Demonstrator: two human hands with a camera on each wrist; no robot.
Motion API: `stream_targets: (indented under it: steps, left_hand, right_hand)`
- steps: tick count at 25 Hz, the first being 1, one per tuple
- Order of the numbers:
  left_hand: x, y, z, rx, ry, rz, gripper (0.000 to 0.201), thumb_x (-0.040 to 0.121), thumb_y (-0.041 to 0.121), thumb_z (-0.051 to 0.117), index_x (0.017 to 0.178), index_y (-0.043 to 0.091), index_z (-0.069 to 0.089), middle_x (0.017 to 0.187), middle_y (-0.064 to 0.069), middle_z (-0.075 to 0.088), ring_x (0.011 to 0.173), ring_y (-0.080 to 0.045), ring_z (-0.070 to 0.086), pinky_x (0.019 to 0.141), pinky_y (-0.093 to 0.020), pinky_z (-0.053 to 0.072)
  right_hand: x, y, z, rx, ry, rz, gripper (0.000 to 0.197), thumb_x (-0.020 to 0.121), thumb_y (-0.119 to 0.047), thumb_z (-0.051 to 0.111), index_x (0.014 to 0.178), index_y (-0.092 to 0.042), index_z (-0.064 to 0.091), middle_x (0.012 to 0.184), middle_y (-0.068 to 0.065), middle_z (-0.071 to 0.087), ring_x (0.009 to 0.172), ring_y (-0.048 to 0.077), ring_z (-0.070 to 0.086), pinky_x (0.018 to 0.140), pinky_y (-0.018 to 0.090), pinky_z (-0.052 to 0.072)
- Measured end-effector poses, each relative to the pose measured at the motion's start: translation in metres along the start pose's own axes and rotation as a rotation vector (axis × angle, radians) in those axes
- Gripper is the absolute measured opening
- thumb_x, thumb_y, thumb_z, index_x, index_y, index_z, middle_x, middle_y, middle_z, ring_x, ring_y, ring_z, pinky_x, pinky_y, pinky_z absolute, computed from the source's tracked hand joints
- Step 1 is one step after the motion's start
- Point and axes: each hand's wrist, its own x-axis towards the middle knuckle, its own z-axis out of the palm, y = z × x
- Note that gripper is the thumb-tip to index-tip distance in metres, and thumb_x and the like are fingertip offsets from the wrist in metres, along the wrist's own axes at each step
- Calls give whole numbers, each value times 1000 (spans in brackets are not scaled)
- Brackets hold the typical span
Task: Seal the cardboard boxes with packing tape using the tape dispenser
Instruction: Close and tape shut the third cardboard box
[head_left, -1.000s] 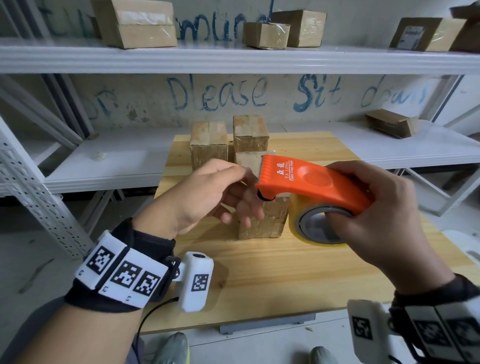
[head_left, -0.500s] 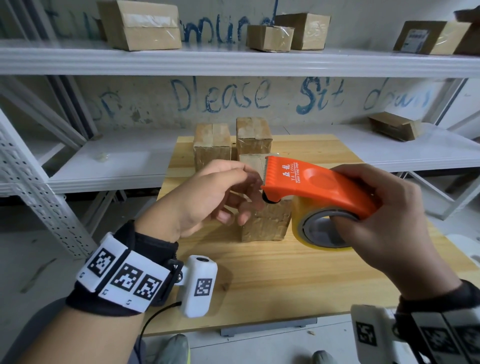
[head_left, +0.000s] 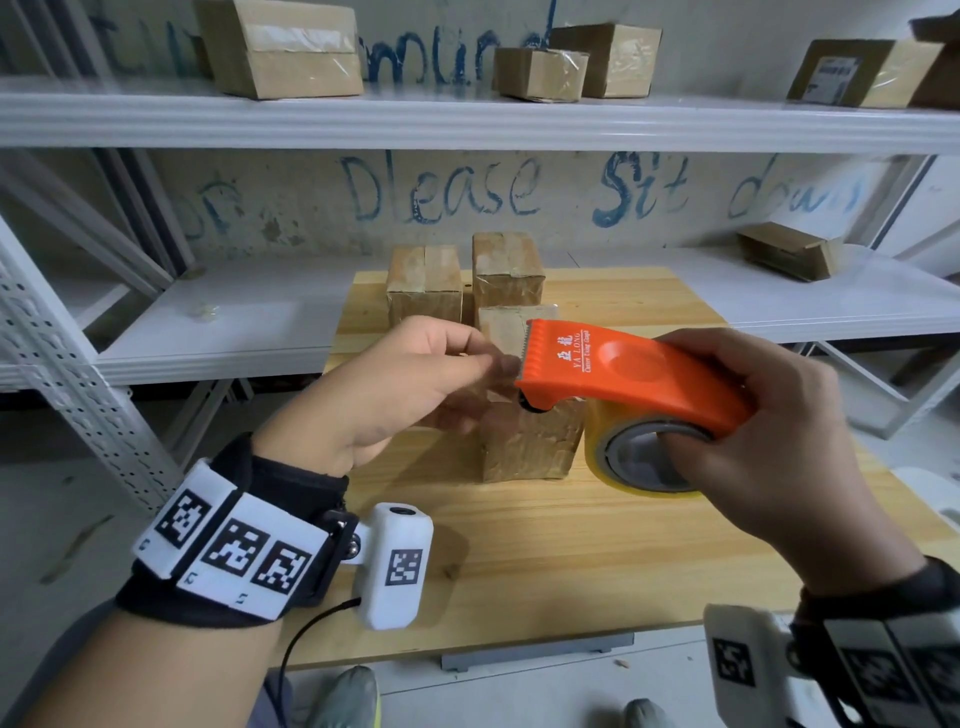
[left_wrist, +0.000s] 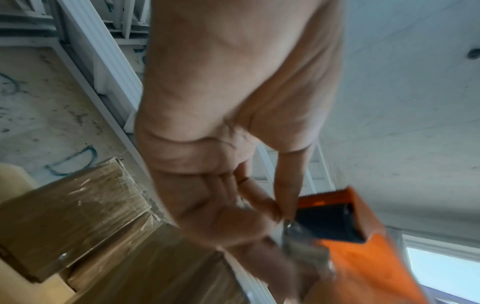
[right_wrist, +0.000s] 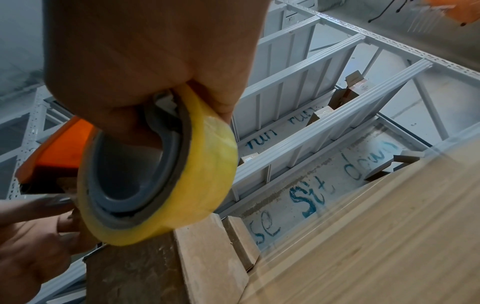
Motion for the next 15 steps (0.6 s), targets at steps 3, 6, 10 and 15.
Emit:
stream_targets:
  steps: [3, 6, 10, 15]
  left_hand:
    - [-1, 3, -1, -52, 33, 5, 19, 79, 28, 71, 88, 11, 67, 86, -6, 78, 78, -10, 74, 76, -26, 55]
    - [-3, 4, 0, -163, 52, 0, 37, 69, 26, 75, 100, 7, 69, 90, -16, 78, 76, -18, 76, 68, -25, 58]
    - [-6, 6, 0, -198, 77, -47, 43, 63, 19, 80, 104, 8, 75, 89, -19, 78, 73, -19, 77, 50, -18, 55]
    - [-7, 9, -3, -227, 156, -52, 20, 59, 14, 80, 78, 6, 74, 75, -14, 77, 62, -16, 76, 46, -15, 54]
  right_hand:
    - [1, 0, -1, 6, -24, -9, 53, 56, -13, 70, 109, -15, 70, 96, -19, 65, 87, -1, 63, 72, 11, 48]
    - [1, -2, -1, 23, -19, -31, 51, 59, -21, 70, 109, -15, 70, 96, -20, 64, 88, -1, 63, 72, 13, 49]
    - [0, -3, 0, 24, -33, -39, 52, 59, -27, 66, 110, -14, 69, 95, -18, 64, 84, 2, 61, 72, 6, 45]
    - [4, 2, 5, 17, -32, -43, 51, 60, -20, 81, 109, -14, 69, 97, -18, 63, 90, -2, 60, 75, 3, 41]
